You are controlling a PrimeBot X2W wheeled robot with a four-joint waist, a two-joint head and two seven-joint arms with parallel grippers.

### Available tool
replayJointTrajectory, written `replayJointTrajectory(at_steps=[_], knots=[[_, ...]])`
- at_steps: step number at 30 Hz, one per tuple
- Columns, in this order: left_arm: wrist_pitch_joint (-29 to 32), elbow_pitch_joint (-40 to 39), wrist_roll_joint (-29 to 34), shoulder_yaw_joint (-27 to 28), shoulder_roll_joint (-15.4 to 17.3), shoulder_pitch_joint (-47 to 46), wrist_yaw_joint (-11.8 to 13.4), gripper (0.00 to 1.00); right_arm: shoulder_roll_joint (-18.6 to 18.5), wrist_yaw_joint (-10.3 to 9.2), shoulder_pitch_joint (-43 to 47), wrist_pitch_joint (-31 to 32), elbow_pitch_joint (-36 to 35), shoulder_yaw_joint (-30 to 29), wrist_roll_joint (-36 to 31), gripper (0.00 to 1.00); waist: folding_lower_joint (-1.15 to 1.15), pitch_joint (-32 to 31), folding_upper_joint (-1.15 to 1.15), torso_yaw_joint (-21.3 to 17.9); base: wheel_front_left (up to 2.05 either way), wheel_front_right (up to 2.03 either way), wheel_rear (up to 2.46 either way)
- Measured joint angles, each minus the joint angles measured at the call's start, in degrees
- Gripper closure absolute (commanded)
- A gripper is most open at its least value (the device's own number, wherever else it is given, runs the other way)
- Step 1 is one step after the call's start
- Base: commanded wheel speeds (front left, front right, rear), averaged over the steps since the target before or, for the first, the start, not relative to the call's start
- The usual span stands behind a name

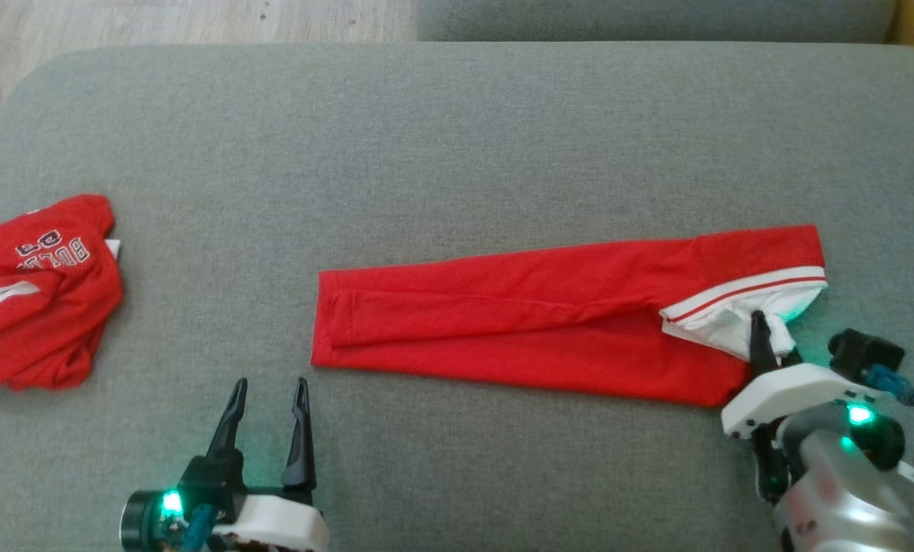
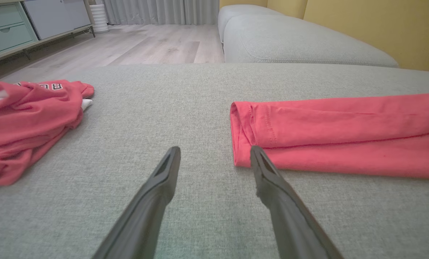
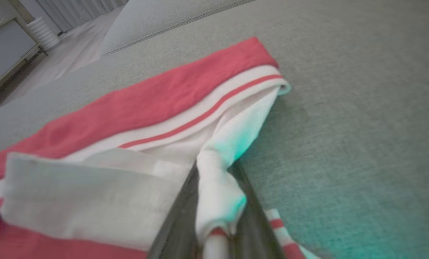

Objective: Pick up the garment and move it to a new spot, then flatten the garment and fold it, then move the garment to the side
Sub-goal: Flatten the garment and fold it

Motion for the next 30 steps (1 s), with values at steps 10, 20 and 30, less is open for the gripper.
replayJointTrajectory(at_steps=[10,20,30], knots=[[0.00,0.73,-0.02,-0.23,0.00,0.02,0.00,0.00,-3.16,0.01,0.90,1.03,-4.98,-1.97,2.52,1.00,0.01,-1.06,0.00,-0.51,0.00,0.00,0.00],[0.00,1.70,-1.43,-3.92,0.01,0.18,-0.79,0.00,-0.08,0.01,6.36,1.02,-22.03,6.44,4.78,1.00,0.00,-3.85,0.00,2.36,0.00,0.00,0.00],[0.01,3.10,-1.43,-8.53,0.05,0.22,-1.62,0.00,0.81,0.01,6.75,1.03,-21.37,21.29,13.17,1.00,0.00,-4.44,0.00,12.30,0.00,0.00,0.00]])
